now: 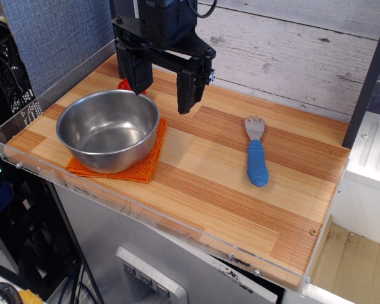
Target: Place the strawberry so it is touching the bottom left of the fork's handle.
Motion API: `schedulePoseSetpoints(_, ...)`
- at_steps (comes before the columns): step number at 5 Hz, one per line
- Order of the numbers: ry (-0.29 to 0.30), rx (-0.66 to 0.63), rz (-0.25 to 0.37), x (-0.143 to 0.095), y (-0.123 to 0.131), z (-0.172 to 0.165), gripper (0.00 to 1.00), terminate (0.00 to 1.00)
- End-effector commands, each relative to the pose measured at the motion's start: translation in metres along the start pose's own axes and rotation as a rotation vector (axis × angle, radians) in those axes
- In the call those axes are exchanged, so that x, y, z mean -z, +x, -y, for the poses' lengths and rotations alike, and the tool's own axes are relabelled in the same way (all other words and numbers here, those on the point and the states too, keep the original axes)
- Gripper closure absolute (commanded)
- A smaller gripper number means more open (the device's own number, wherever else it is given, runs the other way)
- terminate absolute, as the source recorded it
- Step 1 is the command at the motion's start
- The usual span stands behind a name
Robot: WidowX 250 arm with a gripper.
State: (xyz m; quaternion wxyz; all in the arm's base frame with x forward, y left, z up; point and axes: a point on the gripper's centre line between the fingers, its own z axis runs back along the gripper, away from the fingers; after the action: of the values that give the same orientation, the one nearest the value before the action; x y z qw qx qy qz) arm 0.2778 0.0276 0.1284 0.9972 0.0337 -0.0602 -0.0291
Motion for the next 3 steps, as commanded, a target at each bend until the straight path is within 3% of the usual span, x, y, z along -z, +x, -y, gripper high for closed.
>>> schedulePoseSetpoints(1,0.0,0.0,0.0,0.0,0.0,0.0,0.0,0.0)
schedulePoseSetpoints(2,-0.022,-0.043,0.02,0.001,0.021,-0.022,0.0,0.0)
schedulePoseSetpoints(3,0.002,-0.108,0.014,0.008,0.044,-0.054,0.0,0.0)
